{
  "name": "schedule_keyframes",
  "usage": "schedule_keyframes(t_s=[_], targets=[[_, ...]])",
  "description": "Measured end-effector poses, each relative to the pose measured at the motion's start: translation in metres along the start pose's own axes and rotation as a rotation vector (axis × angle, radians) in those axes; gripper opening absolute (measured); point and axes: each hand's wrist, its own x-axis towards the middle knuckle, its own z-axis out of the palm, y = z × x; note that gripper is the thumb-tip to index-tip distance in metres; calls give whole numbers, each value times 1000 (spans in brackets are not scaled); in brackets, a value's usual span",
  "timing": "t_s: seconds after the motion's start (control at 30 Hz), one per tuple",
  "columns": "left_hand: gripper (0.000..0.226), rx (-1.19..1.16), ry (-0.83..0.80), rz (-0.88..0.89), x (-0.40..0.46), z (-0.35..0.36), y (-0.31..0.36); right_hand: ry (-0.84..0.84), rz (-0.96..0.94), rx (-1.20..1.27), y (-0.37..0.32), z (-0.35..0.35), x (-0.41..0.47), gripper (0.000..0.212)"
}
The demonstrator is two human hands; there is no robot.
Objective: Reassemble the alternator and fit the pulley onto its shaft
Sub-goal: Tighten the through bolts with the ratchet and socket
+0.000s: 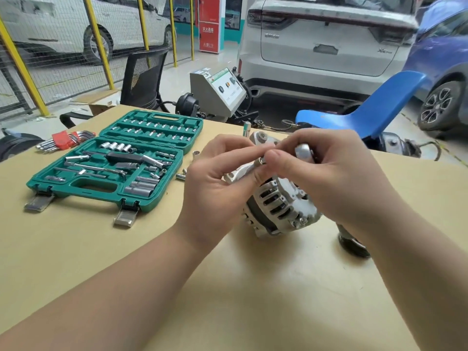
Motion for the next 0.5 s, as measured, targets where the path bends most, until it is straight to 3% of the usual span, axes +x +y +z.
schedule_keyframes(t_s=[0.17, 0.33, 0.5], targets=[[29, 118, 7, -71, 4, -4, -4, 62, -31, -86, 6, 0, 6, 3], [14, 53, -24, -436, 7, -4, -12, 52, -9, -293, 13, 0, 13, 7], [21, 118, -21, -420, 5, -4, -10, 67, -12, -264, 19, 2, 14, 9]])
